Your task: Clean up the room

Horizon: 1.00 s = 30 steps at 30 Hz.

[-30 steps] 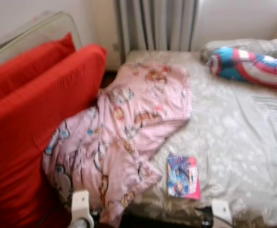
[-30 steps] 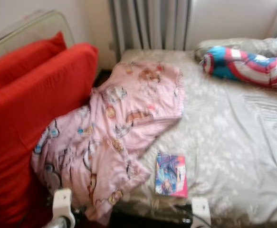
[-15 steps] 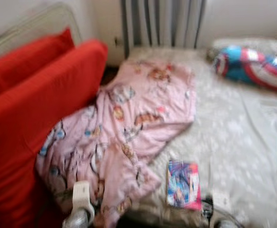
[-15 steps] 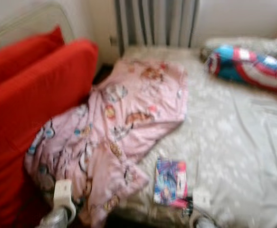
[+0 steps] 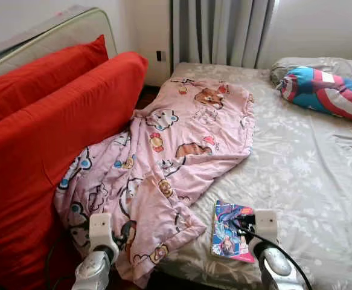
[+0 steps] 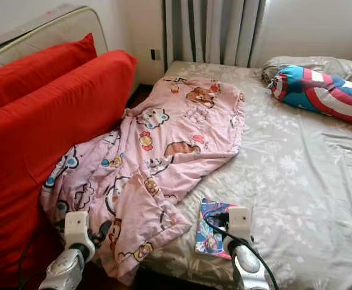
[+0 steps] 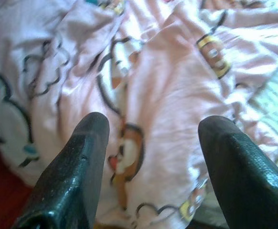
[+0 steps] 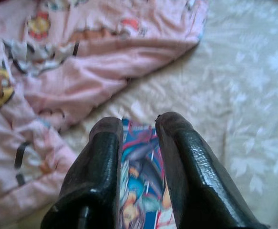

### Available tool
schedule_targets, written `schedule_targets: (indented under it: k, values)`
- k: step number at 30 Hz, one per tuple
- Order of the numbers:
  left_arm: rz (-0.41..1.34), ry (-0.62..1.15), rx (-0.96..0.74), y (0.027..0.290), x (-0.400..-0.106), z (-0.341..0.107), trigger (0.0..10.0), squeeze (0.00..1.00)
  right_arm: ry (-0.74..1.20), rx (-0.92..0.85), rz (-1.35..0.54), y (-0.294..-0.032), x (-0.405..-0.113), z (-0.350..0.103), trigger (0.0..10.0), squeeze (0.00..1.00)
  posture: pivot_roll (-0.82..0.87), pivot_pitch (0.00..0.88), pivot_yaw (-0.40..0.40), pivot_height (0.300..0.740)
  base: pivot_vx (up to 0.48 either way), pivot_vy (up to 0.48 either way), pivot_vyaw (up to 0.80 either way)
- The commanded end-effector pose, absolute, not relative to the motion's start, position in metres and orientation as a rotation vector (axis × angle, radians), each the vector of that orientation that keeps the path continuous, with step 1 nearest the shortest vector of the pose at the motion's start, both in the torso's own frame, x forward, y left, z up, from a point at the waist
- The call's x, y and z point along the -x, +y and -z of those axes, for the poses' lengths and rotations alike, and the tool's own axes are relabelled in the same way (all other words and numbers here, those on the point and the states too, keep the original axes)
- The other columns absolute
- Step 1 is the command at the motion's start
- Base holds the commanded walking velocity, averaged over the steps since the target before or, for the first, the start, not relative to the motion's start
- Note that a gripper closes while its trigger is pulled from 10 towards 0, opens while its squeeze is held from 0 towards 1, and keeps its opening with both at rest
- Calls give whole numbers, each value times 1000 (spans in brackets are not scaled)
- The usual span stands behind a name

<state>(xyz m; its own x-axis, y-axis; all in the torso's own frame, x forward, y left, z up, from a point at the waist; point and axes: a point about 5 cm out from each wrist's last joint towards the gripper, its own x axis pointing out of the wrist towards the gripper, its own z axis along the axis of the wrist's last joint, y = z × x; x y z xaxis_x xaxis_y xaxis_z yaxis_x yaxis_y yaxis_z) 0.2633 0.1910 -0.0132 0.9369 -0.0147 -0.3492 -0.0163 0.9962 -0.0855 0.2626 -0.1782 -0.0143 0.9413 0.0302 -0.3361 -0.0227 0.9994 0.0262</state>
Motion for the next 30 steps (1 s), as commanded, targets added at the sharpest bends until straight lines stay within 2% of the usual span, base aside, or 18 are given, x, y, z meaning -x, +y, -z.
schedule_targets:
  k: [1,8,12,19,30]
  values:
    - [-1,302,82,198,-259,10,10000,0,280,-22,2,-182,-261,9,10000,0,-8,68,30,740,0,0,0]
    - [20,237,54,206,-255,3,10000,0,195,5,80,-193,-258,1,10000,0,-5,66,30,740,0,0,0]
    - [15,207,44,212,-251,-1,10000,0,204,-10,144,-204,-242,7,10000,0,-2,64,37,740,0,0,0]
    - [14,197,49,209,-252,-2,10000,0,200,-16,173,-207,-237,8,10000,0,-17,64,41,740,0,0,0]
    - [33,170,73,196,-264,-10,10000,0,213,-5,134,-198,-246,5,10000,0,-30,78,28,740,0,0,0]
